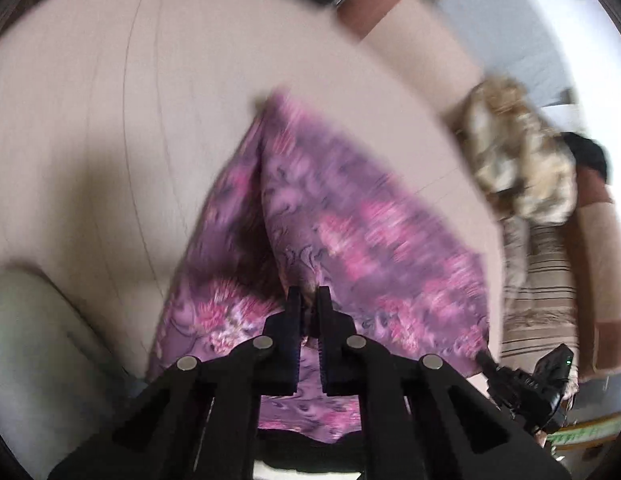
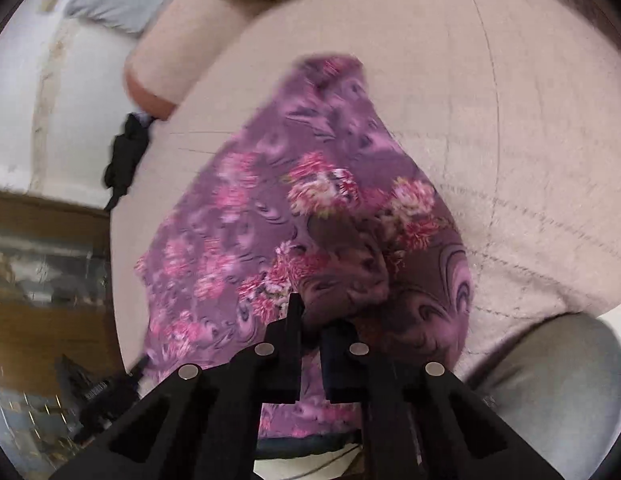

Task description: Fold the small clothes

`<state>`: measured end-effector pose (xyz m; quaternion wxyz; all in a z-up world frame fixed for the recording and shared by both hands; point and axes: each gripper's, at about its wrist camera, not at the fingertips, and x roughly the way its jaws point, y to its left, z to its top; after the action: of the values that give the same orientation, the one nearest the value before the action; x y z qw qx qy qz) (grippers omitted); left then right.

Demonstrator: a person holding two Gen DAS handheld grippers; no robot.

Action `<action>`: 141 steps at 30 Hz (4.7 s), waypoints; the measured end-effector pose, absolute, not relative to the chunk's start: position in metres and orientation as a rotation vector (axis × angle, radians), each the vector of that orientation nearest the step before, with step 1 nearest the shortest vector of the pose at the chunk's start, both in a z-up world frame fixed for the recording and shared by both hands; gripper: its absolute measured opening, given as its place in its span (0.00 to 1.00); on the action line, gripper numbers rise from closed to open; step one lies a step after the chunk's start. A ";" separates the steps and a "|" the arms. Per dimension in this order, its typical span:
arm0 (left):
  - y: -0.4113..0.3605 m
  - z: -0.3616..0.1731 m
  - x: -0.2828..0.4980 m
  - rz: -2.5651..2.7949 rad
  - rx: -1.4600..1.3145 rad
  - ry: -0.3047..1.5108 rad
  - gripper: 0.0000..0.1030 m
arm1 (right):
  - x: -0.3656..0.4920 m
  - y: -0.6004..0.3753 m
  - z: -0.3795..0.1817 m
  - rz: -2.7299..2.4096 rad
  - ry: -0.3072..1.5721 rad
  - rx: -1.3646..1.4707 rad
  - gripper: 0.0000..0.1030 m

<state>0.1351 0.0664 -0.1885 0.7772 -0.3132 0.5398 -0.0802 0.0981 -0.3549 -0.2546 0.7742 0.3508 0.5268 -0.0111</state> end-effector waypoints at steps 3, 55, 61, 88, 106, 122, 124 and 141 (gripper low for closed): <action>0.079 -0.171 0.124 -0.208 -0.643 1.135 0.06 | 0.077 -0.346 -0.225 0.028 1.106 0.663 0.07; 0.090 -0.226 0.249 -0.099 -0.544 1.193 0.53 | 0.184 -0.432 -0.250 -0.044 1.074 0.723 0.67; 0.078 -0.257 0.279 -0.110 -0.530 1.259 0.12 | 0.233 -0.459 -0.288 -0.037 1.126 0.816 0.44; 0.068 -0.270 0.297 -0.179 -0.484 1.303 0.40 | 0.262 -0.494 -0.315 0.019 1.116 0.873 0.72; 0.101 -0.202 0.263 -0.187 -0.582 1.024 0.07 | 0.264 -0.455 -0.278 0.020 1.078 0.725 0.12; 0.110 -0.153 0.404 -0.155 -0.538 0.905 0.09 | 0.398 -0.421 -0.170 0.045 0.893 0.523 0.12; 0.103 -0.183 0.426 -0.122 -0.514 0.976 0.12 | 0.422 -0.426 -0.189 0.031 0.939 0.543 0.15; 0.052 -0.240 0.249 -0.149 -0.695 1.230 0.55 | 0.262 -0.378 -0.258 0.106 1.113 0.801 0.72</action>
<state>0.2494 0.0524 -0.2402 0.7581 -0.3191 0.5646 -0.0684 0.2616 -0.3775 -0.2578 0.7728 0.3695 0.5137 0.0489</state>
